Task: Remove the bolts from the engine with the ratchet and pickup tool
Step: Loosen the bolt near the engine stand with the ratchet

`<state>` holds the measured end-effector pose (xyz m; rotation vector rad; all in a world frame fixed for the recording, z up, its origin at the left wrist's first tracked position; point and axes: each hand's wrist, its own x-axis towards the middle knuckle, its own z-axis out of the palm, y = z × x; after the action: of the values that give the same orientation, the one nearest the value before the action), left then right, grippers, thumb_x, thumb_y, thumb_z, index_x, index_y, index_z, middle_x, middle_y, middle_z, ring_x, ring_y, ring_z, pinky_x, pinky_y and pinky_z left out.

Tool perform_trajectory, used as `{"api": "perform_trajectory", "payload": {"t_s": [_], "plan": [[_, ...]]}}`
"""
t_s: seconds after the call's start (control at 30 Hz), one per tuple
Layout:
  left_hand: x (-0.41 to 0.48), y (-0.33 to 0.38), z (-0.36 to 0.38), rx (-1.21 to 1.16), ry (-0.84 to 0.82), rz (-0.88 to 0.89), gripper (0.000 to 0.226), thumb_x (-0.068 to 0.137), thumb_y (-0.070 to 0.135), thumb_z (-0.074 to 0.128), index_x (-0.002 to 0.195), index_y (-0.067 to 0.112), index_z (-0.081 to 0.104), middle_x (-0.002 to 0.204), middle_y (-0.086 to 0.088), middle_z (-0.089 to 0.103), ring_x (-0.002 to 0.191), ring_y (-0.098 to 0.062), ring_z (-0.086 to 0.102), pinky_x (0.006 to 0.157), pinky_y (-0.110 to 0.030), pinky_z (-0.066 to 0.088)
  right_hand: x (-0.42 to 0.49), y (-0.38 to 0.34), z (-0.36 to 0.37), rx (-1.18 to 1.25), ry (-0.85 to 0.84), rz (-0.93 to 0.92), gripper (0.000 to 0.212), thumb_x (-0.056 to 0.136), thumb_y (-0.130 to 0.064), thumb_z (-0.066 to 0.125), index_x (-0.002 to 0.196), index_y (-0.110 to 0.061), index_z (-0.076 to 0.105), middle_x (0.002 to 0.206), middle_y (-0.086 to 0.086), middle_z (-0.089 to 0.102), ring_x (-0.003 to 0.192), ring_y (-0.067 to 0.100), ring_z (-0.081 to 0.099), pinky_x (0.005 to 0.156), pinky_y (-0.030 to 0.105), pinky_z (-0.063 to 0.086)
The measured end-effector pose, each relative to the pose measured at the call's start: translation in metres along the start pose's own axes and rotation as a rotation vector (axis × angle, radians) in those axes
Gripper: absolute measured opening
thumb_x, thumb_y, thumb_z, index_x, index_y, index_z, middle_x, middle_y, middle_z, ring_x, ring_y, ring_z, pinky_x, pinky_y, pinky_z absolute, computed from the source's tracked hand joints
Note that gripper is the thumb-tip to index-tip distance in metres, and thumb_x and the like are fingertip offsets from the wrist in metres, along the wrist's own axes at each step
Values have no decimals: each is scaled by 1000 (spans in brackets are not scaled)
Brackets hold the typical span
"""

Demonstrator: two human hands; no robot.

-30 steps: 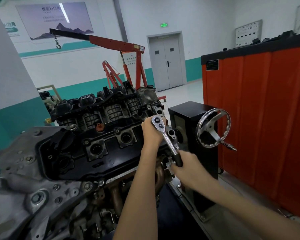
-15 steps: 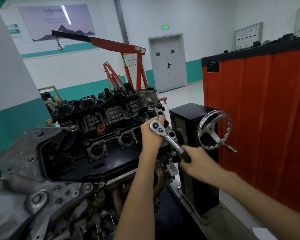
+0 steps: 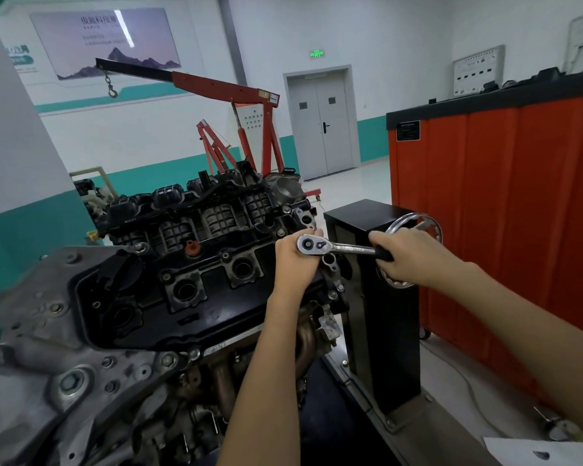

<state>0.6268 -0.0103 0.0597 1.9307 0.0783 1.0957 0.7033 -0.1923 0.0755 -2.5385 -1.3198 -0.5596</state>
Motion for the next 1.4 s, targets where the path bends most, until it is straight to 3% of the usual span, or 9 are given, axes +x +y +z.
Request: {"api": "perform_trajectory", "payload": {"t_s": [0.1,0.27,0.37,0.53,0.7,0.8,1.03,1.23,1.4], "plan": [[-1,0,5,-125,121,-94,54,95,6,57,50,19,28,41,13,29,44,-3,27,47,-14,23,-10,-15,13,118,18,67,20,87,-21,57,82,-24,39,65,-6,46,57,14,49,54,25,39],[0,2,16,-201,187,-131,57,93,4,58,51,22,24,44,14,23,45,-3,21,47,-19,20,-57,-99,63,997,-87,300,18,84,-8,61,84,-23,52,72,3,59,53,9,55,47,18,45],[2,1,14,-126,203,-110,57,92,5,59,53,23,22,43,12,22,47,-5,21,49,-20,20,-58,-129,72,1162,-108,252,18,83,-9,60,94,-22,55,83,4,65,69,14,64,59,24,53],[1,-5,4,-70,37,-44,57,94,4,58,51,23,25,43,12,27,46,-3,23,49,-19,22,-44,-61,51,760,-166,171,16,85,-8,60,84,-22,52,70,-3,54,50,0,53,46,17,42],[3,-2,-2,71,-77,26,54,92,5,60,49,19,31,47,7,30,48,-6,25,51,-22,23,-2,3,0,84,-64,43,13,88,-21,57,84,-20,46,72,0,57,64,17,58,56,28,47],[6,1,-1,6,59,-62,57,93,5,58,48,21,27,42,10,26,46,-6,24,51,-25,22,-8,-16,4,145,-37,96,18,86,-20,59,80,-23,42,70,-1,52,64,19,54,56,28,39],[2,4,8,-16,98,-10,60,88,-9,54,49,26,25,38,13,28,39,-1,26,43,-11,22,-55,-125,66,1101,-74,282,16,80,-2,56,80,-19,53,64,-1,56,46,3,51,44,15,39],[7,-2,-3,41,-67,-26,58,90,1,59,49,22,24,41,10,24,46,-7,22,49,-21,21,-35,-46,41,599,-185,166,10,85,-9,60,85,-18,55,69,-4,53,51,4,50,44,15,40],[7,-1,-8,101,-195,33,48,92,6,62,50,13,38,49,4,33,50,-7,25,53,-24,25,4,10,-5,56,-57,1,16,87,-20,58,83,-20,42,67,-2,50,62,18,51,55,27,38]]}}
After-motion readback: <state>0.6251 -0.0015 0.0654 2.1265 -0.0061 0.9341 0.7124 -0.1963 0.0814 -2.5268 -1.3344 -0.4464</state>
